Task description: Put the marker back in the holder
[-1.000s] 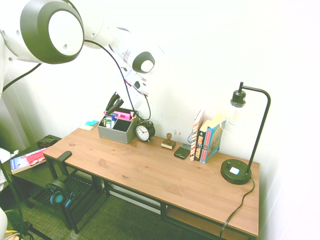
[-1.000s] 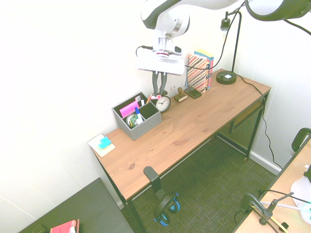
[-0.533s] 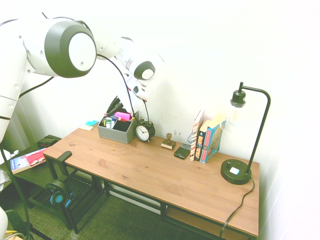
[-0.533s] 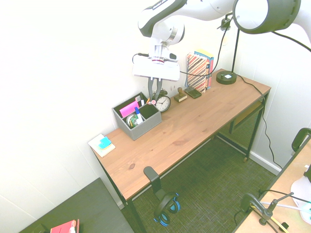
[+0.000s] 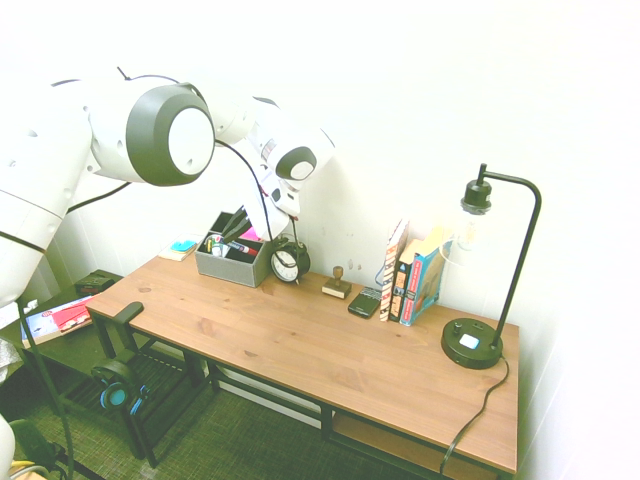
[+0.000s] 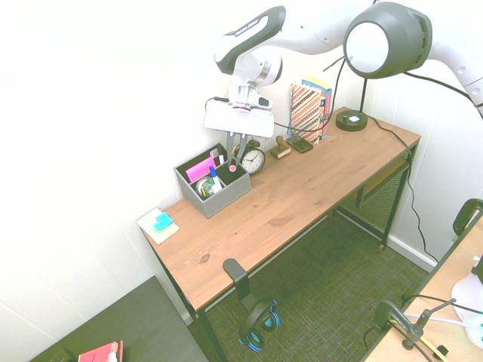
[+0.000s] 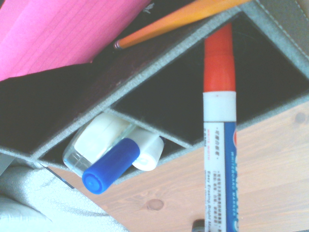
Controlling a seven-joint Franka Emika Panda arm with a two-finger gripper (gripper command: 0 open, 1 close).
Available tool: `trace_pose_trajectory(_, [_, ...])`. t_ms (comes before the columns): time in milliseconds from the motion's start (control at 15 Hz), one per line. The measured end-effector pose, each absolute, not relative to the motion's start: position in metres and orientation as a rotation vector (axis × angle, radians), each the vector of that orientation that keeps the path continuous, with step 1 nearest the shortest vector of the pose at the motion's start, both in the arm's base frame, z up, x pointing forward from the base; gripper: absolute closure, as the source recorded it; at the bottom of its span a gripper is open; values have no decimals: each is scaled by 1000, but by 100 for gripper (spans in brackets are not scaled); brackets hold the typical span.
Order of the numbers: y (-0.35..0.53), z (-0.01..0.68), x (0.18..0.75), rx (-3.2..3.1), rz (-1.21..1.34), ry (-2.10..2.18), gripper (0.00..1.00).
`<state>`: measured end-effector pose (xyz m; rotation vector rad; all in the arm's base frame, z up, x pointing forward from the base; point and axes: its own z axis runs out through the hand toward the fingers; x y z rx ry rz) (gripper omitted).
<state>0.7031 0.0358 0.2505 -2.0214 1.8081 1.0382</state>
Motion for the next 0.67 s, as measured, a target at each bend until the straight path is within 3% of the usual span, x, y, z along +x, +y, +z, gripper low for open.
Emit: trace_pose_trajectory(667, [45, 260, 714, -2030, 1037, 1799, 0])
